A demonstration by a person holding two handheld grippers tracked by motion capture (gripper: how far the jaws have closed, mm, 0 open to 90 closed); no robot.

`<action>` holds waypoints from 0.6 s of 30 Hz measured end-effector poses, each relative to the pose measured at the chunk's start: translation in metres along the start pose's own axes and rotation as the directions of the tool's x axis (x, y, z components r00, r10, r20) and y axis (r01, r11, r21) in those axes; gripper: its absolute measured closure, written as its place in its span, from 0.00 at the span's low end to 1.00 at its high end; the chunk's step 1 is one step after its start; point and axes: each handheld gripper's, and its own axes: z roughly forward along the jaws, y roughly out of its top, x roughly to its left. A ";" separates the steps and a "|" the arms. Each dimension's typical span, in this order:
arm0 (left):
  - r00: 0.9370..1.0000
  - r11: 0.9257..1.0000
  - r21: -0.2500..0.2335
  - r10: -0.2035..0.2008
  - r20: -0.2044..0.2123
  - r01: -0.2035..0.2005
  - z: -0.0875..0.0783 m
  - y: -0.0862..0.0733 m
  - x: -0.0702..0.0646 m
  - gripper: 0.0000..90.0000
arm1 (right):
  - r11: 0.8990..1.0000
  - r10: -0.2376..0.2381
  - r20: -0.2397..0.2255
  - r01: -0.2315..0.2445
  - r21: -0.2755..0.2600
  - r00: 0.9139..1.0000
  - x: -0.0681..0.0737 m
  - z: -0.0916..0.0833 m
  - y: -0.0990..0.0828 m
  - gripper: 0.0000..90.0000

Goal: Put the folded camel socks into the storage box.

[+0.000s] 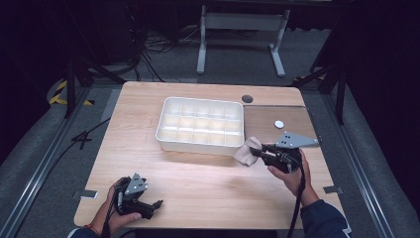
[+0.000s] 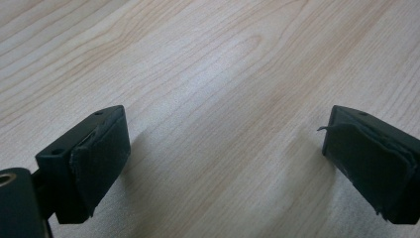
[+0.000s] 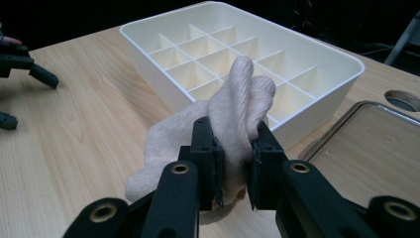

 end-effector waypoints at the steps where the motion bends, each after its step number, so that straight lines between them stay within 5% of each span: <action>1: 1.000 1.000 0.000 -0.002 -0.002 0.002 0.000 0.000 0.000 0.05 | 1.000 -0.005 0.009 0.005 0.000 1.000 -0.002 0.000 0.001 0.85; 8: 1.000 1.000 0.000 0.002 0.002 -0.002 0.000 0.000 0.000 0.05 | 1.000 -0.018 0.018 0.017 0.024 1.000 -0.018 0.008 0.018 0.85; 18: 1.000 1.000 0.001 -0.001 0.001 0.001 0.000 0.000 0.000 0.05 | 0.999 -0.031 0.020 0.030 0.043 0.999 -0.023 0.025 0.043 0.85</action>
